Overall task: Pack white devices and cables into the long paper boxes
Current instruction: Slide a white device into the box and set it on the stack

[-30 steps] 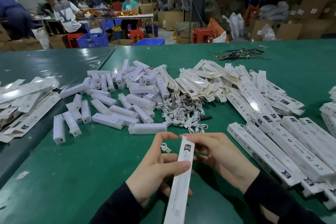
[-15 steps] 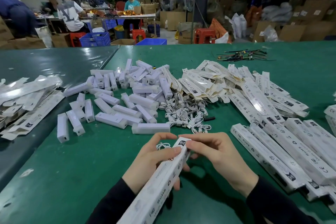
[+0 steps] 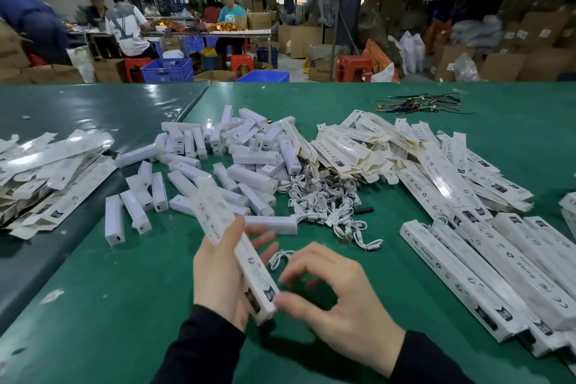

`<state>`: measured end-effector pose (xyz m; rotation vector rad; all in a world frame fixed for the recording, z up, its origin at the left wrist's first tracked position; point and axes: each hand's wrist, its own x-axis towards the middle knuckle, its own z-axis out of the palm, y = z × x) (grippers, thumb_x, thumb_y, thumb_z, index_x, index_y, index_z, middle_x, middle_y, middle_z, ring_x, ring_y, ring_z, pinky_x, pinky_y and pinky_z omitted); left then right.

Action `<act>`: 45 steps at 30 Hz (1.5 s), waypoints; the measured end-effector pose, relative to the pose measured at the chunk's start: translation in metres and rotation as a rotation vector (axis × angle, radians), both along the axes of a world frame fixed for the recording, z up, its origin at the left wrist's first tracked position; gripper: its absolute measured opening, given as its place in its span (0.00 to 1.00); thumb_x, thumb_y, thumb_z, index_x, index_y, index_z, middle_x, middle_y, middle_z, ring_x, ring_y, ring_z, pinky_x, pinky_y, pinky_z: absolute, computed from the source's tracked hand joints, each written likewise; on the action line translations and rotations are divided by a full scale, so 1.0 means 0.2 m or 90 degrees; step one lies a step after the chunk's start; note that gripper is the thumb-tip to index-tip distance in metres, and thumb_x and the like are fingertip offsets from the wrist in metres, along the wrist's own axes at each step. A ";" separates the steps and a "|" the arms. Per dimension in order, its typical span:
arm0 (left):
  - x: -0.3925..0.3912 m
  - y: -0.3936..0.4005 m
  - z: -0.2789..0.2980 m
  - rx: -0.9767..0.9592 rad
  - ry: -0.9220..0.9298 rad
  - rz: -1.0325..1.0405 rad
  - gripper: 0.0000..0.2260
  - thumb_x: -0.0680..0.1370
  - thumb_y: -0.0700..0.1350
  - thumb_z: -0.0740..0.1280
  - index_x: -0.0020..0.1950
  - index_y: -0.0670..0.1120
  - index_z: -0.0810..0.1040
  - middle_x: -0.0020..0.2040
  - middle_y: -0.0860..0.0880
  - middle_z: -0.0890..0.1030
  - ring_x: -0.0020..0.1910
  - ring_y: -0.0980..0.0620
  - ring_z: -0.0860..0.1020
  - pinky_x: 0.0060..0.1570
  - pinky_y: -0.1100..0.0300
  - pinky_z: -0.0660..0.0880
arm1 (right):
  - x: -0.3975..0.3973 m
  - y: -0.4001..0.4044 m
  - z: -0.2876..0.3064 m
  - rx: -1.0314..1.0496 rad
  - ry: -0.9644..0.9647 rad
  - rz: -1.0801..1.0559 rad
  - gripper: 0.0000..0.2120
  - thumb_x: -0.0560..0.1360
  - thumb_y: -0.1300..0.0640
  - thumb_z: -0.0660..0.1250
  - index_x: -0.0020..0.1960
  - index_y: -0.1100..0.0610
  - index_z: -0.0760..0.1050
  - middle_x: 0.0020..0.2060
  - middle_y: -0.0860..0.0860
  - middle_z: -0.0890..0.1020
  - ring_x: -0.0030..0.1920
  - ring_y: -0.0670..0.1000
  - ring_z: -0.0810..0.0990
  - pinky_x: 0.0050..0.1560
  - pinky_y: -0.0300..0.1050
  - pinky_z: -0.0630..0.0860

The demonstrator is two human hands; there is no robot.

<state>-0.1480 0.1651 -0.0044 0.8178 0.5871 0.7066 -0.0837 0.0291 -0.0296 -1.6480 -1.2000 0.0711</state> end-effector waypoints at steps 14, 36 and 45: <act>-0.03 -0.04 0.03 -0.016 -0.029 -0.200 0.23 0.79 0.47 0.53 0.30 0.46 0.80 0.28 0.44 0.72 0.19 0.53 0.63 0.19 0.67 0.60 | 0.29 0.34 0.00 -0.362 -0.378 -0.198 0.26 0.79 0.50 0.60 0.76 0.50 0.60 0.60 0.47 0.76 0.64 0.50 0.68 0.61 0.47 0.56; -0.03 -0.09 -0.01 0.145 0.005 -0.472 0.22 0.71 0.41 0.64 0.66 0.48 0.70 0.42 0.36 0.81 0.37 0.37 0.82 0.26 0.52 0.79 | 0.31 -0.13 0.16 0.135 0.580 -0.070 0.20 0.77 0.64 0.65 0.57 0.40 0.77 0.46 0.55 0.82 0.42 0.55 0.82 0.31 0.43 0.78; -0.01 -0.10 -0.03 0.181 0.001 -0.534 0.22 0.77 0.40 0.62 0.65 0.64 0.71 0.35 0.40 0.73 0.20 0.47 0.71 0.22 0.53 0.77 | 0.31 -0.12 0.13 0.142 0.642 -0.103 0.12 0.80 0.60 0.63 0.62 0.53 0.75 0.50 0.58 0.85 0.38 0.49 0.82 0.33 0.43 0.79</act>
